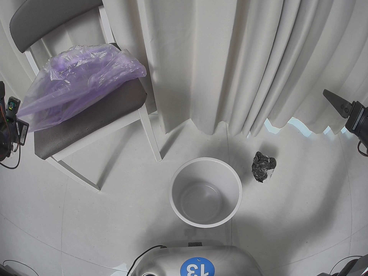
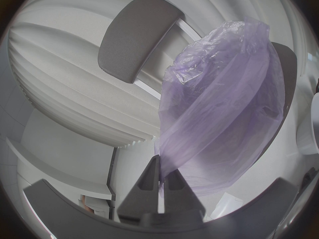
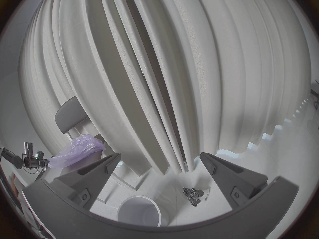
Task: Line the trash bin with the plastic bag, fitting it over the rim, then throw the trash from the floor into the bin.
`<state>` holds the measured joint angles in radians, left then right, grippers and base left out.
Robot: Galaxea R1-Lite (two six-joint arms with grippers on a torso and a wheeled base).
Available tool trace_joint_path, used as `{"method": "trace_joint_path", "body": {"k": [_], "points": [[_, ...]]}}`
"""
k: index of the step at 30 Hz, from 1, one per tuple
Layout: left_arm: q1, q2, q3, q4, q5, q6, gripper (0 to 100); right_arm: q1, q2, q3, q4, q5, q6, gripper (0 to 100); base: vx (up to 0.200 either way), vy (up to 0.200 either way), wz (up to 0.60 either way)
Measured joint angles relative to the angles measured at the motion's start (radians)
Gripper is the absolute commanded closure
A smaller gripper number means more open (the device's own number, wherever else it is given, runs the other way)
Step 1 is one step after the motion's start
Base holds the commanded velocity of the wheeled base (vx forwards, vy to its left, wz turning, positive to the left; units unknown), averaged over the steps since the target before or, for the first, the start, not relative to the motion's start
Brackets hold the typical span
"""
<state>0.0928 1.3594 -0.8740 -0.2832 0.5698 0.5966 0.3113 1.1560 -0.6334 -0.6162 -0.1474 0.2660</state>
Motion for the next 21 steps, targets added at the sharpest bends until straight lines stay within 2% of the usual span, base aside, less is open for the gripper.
{"method": "trace_joint_path", "body": {"k": [9, 21], "points": [[-0.011, -0.022, -0.050, 0.000, -0.043, -0.023, 100, 0.091, 0.016, 0.025, -0.034, -0.009, -0.003, 0, 0.000, 0.000, 0.00], [-0.096, -0.075, -0.122, 0.011, -0.081, -0.137, 100, 0.194, 0.085, 0.118, -0.162, -0.024, -0.026, 0, 0.000, 0.000, 0.00]]}}
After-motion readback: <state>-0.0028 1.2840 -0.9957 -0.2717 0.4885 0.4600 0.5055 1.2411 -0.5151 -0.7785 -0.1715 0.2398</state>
